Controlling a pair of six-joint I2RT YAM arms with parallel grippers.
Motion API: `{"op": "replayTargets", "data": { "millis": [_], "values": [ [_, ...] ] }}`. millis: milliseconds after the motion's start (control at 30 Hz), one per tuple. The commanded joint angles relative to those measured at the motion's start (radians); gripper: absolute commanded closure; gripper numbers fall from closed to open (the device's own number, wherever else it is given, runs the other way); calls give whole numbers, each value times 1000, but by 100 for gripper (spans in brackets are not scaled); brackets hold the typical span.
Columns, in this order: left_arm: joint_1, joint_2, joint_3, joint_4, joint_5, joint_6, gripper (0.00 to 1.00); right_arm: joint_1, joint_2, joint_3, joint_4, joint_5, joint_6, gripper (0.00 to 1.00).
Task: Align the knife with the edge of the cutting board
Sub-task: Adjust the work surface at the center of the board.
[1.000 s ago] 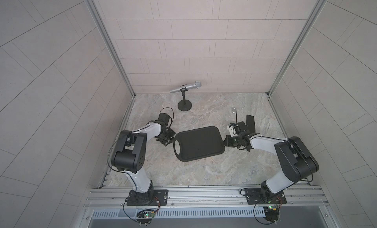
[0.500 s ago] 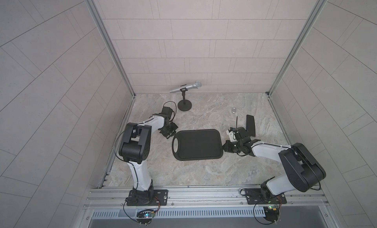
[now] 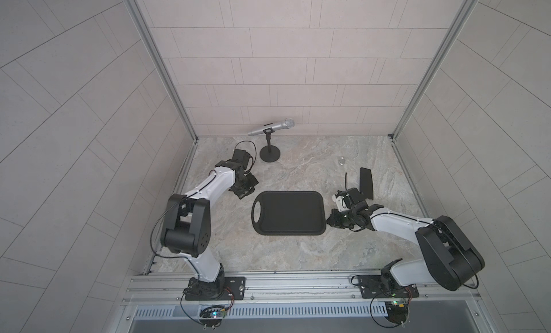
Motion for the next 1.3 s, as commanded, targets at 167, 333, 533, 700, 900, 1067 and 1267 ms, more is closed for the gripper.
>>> {"op": "replayTargets", "data": {
  "millis": [167,333,533,700,900,1067,1267],
  "values": [
    [-1,-138,-203,20,40,17,100,7,-86,33,-63,-32,-13,100],
    [-16,-145,-279,98,63,-5,100,31,-100,28,-59,-38,-11,100],
    [-54,-85,-296,159,66,-29,100,68,-49,16,-17,-18,1,100],
    [-95,-37,-276,175,40,-41,100,80,-10,7,18,-11,9,100],
    [-113,28,-272,179,10,-54,100,81,14,1,40,-8,8,100],
    [-120,77,-265,195,2,-63,100,82,36,-3,61,-8,8,100],
    [-125,139,-242,210,3,-70,100,81,68,0,76,-3,6,100]
  ]
}}
